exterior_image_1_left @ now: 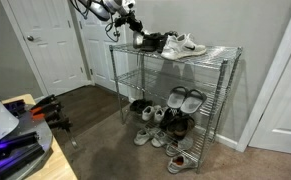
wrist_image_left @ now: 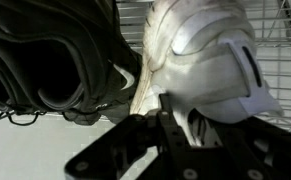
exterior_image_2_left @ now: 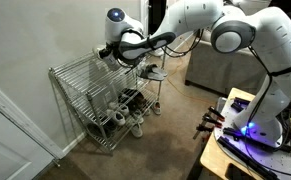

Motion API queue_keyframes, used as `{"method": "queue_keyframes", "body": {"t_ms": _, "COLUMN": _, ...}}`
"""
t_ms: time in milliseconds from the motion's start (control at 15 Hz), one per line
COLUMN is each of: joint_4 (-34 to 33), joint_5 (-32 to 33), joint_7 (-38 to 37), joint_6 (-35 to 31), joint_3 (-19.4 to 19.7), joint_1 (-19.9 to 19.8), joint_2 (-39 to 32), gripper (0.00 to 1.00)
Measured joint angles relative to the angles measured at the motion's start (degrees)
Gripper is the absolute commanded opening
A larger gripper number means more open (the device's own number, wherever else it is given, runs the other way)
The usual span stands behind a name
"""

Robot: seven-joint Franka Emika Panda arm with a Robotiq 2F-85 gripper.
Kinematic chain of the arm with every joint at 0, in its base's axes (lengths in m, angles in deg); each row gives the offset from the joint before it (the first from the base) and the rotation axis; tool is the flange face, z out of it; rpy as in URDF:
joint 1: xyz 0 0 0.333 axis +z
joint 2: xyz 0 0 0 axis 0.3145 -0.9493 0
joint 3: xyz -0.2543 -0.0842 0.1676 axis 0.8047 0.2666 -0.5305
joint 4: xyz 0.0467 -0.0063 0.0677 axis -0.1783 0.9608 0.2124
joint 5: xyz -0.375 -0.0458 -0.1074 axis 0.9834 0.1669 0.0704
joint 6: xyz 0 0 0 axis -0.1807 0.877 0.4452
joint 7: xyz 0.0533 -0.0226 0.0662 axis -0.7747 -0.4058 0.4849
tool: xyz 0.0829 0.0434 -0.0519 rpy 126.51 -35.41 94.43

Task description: Move the white shoes on the top rack to the right

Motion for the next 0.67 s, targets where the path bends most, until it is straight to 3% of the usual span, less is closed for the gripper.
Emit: {"method": "queue_keyframes", "body": {"t_ms": 667, "joint_4": -1.3, "joint_5": 0.0, "joint_7": 1.3, "joint_6": 0.4, "joint_3": -0.4, "joint_1": 0.1, "joint_2": 0.2, "gripper": 0.01}}
